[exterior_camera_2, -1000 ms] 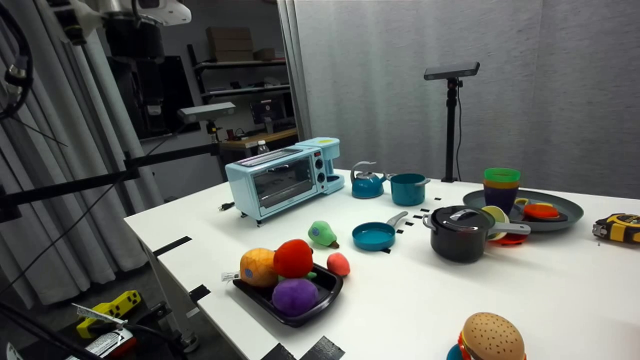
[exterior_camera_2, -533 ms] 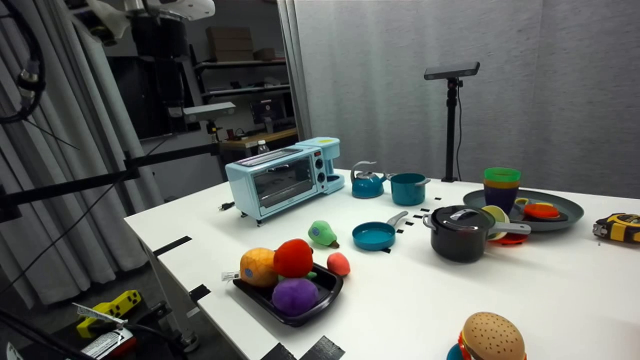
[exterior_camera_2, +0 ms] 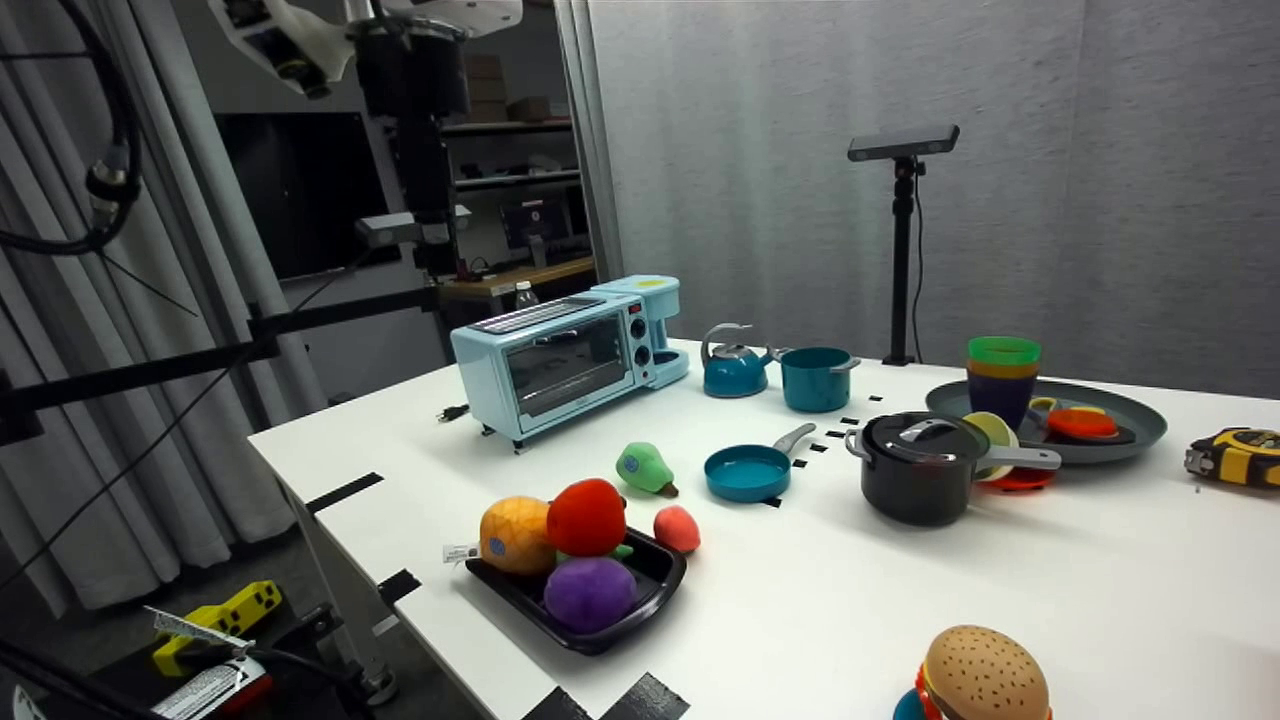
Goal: Remove the lid from the black pot and put it on the blue pan
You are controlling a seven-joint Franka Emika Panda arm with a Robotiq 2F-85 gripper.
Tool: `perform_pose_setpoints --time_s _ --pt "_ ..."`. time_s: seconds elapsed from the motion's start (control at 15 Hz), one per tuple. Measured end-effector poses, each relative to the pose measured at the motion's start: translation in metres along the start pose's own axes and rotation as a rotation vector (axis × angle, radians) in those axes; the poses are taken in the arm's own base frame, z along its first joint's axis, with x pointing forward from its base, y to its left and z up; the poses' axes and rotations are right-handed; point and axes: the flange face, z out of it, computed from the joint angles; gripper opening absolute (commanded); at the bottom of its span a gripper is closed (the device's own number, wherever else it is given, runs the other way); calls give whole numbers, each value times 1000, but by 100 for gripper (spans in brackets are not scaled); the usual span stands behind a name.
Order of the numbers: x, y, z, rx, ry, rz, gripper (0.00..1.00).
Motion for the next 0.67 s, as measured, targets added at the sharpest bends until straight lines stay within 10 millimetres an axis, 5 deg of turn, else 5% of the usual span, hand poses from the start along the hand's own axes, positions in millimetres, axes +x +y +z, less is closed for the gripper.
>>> perform_pose_setpoints --time_s 0.4,0.67 --pt "31 19 -2 1 -8 70 100" --pt "34 20 -2 2 -11 74 100"
